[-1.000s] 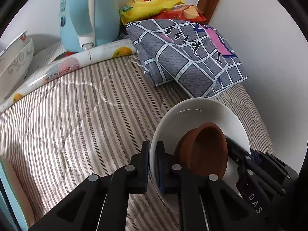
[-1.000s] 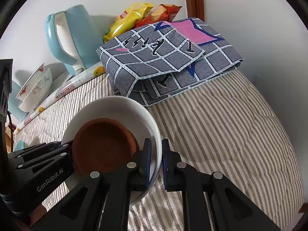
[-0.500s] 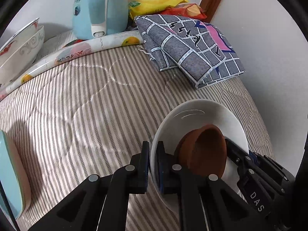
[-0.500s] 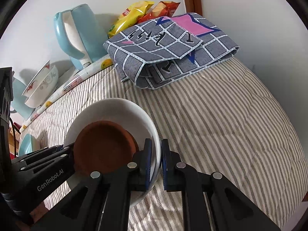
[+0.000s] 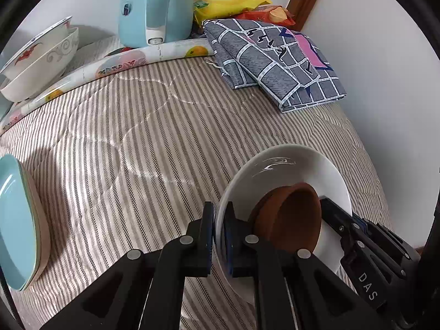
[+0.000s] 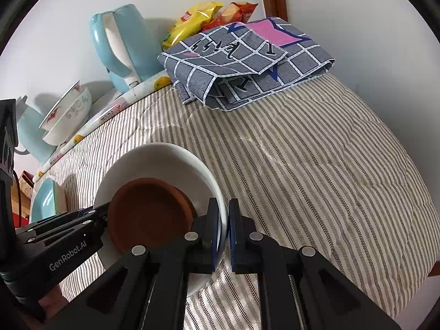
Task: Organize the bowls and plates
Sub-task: 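Lift the white bowl with both grippers and carry it toward the light-blue plates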
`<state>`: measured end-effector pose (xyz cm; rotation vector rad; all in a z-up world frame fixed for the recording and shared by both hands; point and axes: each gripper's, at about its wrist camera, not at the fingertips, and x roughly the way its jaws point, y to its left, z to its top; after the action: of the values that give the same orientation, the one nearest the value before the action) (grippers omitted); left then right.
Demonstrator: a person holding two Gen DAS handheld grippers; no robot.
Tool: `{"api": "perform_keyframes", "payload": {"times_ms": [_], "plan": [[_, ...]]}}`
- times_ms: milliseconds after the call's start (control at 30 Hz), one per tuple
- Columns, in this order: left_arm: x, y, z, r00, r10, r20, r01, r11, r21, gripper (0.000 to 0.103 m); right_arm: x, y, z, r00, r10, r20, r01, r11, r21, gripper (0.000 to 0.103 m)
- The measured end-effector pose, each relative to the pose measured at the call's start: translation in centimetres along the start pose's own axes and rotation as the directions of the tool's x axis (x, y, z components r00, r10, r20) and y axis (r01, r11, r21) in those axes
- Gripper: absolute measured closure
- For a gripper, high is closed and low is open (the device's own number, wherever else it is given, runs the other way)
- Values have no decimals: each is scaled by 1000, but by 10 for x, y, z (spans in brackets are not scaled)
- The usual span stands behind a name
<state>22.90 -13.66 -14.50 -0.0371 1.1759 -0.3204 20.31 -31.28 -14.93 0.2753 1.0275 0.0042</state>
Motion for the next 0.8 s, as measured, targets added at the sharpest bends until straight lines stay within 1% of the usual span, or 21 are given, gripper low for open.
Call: {"api": "perform_keyframes", "payload": {"times_ms": [367,800], "plan": [[-11,9,-4,1000,-3,2,3,1000,-27,95,-5,10,-7,1000,8,-1,-8,1000,-15,96],[-26,14,-2,1000,-11,30,12,999,-39,95,-19,21,0,1000,17,17,-17,1000,-27,96]]}}
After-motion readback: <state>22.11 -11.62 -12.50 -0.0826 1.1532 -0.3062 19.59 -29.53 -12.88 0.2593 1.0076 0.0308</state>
